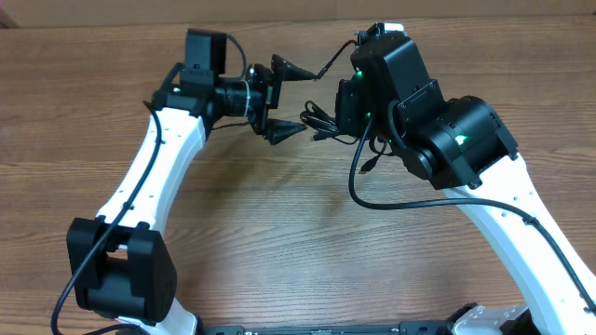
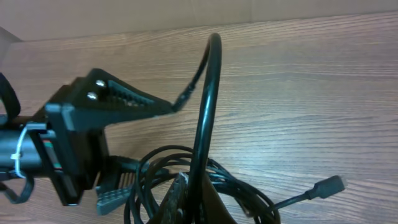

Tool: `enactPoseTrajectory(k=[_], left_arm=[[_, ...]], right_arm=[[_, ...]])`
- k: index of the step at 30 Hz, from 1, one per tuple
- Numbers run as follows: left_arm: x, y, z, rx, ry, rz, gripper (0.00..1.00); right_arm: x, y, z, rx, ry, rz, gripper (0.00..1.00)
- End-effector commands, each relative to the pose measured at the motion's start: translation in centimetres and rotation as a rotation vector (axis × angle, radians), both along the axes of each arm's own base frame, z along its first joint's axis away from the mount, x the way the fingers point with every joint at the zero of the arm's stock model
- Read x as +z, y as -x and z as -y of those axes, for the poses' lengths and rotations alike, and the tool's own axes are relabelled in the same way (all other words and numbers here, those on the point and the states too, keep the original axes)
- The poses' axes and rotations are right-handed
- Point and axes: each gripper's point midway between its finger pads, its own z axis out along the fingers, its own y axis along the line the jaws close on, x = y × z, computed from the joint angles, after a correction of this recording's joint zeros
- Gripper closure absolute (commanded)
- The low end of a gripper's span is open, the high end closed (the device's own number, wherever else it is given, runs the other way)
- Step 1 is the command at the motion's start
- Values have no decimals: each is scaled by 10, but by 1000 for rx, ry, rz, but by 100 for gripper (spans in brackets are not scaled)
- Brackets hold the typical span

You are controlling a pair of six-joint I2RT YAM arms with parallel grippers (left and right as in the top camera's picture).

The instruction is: Untangle cables

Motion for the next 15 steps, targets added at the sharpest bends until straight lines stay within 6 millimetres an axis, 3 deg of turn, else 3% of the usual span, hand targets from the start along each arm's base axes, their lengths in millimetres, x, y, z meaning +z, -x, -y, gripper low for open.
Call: enactPoseTrajectory(k=[1, 4, 6, 7, 8, 12, 15], left_arm=[[4, 0, 16, 17, -10, -21, 10], [4, 0, 25, 15, -24, 2, 17], [3, 0, 27, 18, -35, 11, 48], [3, 0, 27, 14, -37, 22, 85], [3, 0, 27, 4, -37, 38, 96], [14, -8, 20, -85, -42, 322, 96], [10, -8, -5, -94, -63, 350, 96]], right_arm=[[15, 4, 4, -3, -18, 39, 96], [13, 5, 6, -5, -9, 30, 96], [12, 6, 7, -8, -2, 26, 96], [11, 6, 8, -11, 3, 24, 96], [11, 6, 10, -16, 9, 23, 96], [9, 4, 23, -59, 45, 23, 96], [7, -2, 48, -126, 71, 14, 96]])
